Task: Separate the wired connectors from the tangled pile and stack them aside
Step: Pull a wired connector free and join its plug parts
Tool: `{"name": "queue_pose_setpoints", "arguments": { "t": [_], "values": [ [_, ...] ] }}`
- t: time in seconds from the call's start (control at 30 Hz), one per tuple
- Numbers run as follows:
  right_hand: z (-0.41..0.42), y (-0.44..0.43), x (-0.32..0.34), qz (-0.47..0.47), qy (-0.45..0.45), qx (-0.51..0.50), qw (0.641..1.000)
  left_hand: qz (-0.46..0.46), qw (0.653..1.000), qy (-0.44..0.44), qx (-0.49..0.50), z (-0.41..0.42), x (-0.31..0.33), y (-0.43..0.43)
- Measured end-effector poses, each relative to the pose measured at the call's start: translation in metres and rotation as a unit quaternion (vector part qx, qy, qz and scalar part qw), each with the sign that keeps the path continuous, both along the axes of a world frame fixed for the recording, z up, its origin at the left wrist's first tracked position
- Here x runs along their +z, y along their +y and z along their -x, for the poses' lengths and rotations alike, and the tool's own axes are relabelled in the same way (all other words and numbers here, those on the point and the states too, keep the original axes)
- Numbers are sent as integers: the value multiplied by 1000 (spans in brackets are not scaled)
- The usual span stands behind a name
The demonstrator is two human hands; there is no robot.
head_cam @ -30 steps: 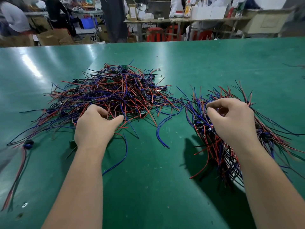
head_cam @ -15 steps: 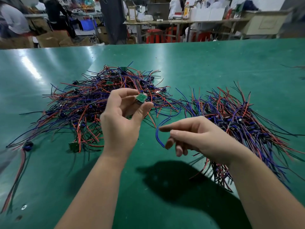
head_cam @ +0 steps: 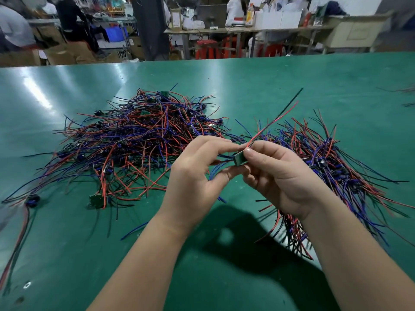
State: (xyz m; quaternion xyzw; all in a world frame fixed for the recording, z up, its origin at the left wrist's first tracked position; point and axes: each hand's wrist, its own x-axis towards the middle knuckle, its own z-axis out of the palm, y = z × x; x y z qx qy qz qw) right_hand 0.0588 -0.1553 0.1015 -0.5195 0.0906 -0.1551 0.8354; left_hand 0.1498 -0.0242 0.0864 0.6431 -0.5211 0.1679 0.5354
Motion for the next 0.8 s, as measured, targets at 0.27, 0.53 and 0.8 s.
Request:
{"name": "queue_pose_setpoints", "arguments": {
  "t": [0.27,0.53,0.8],
  "values": [
    [0,-10,3,6,-29,-118,993,-42,995,-71,54,2,-3,-5],
    [1,-25,10,-108,-65,-209,970,-75,961,265,-16,13,-5,-8],
    [13,-23,10,-9,-54,-20,998,-82,808,584,-19,-10,10,-2]
  ]
}}
